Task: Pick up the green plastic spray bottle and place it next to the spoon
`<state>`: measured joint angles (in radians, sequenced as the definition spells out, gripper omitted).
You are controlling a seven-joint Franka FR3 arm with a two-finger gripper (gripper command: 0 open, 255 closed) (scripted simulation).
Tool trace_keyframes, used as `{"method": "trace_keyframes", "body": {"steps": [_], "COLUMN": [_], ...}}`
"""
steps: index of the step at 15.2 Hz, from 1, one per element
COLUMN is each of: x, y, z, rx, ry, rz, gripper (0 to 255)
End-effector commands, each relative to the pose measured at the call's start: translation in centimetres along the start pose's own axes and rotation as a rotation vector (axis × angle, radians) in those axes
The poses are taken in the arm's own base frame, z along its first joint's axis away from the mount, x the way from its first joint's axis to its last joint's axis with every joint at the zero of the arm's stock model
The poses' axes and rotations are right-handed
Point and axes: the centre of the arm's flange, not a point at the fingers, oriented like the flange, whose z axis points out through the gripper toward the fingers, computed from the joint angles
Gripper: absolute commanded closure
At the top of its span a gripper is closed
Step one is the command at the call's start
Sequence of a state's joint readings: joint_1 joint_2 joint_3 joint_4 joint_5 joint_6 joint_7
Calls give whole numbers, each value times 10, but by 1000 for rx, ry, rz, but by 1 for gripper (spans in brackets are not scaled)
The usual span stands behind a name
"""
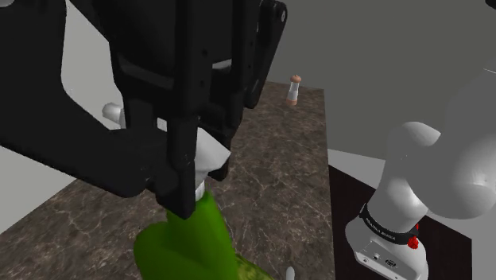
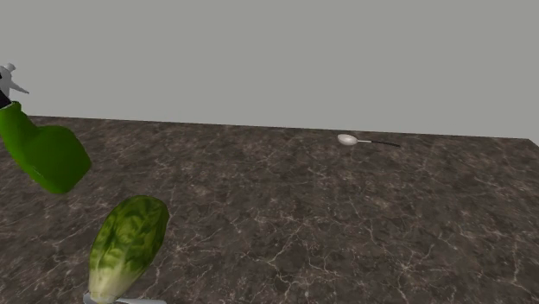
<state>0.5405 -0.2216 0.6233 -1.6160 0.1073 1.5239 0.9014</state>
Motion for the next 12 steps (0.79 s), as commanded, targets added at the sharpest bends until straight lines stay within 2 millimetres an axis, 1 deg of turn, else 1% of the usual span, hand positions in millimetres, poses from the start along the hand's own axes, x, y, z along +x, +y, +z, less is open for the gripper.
{"method": "trace_keyframes", "body": {"steps": [1, 11, 12], "x": [-17, -107, -107], "y": [-17, -103, -103], "z": [-6, -50, -45], "rx": [0, 0, 0], "ry": [0, 0, 0], "rz": [2, 2, 2], "gripper": [255, 255, 255]}}
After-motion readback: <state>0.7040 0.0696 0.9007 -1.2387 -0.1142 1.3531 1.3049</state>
